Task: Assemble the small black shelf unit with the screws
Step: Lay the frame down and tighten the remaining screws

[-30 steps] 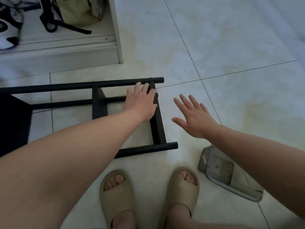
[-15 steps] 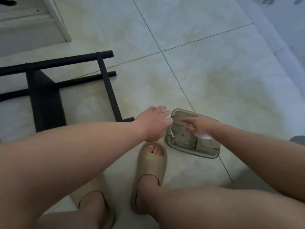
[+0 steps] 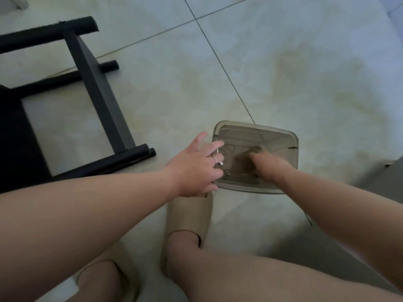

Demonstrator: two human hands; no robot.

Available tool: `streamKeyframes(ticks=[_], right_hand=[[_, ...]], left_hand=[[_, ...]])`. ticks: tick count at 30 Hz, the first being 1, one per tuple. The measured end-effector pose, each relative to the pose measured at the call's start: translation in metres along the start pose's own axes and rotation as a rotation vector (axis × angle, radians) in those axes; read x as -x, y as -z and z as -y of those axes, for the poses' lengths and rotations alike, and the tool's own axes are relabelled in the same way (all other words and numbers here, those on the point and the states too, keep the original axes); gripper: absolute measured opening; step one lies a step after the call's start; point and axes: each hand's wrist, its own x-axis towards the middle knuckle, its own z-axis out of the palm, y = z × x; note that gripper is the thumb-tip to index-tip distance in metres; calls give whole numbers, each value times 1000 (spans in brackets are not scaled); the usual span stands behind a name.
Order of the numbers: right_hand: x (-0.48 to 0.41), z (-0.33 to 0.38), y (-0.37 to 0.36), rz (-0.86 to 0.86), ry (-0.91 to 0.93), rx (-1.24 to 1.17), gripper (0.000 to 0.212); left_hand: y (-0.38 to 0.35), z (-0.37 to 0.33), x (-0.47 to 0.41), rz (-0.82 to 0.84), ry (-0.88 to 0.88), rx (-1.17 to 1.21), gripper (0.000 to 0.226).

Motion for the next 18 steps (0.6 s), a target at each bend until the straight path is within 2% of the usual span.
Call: streamKeyframes(ticks=[4,8,13,16,18], right_hand=[[-3,0,-6,-9,74,130,36],[-2,-2,-1,27,105,315,27],[1,-3,5,37,117,489,30],[9,-4,15,46,59,405,27],[17,-3,28,36,-21,184,22]], left_hand=[[1,0,-2,-7,7,-2,41],[3,0,-4,-8,0,-42,41],[4,-4,-9,62,10,-58,43],[9,-6,-16,137,23,-77,46],[16,-6,-17,182,40,-93,48]])
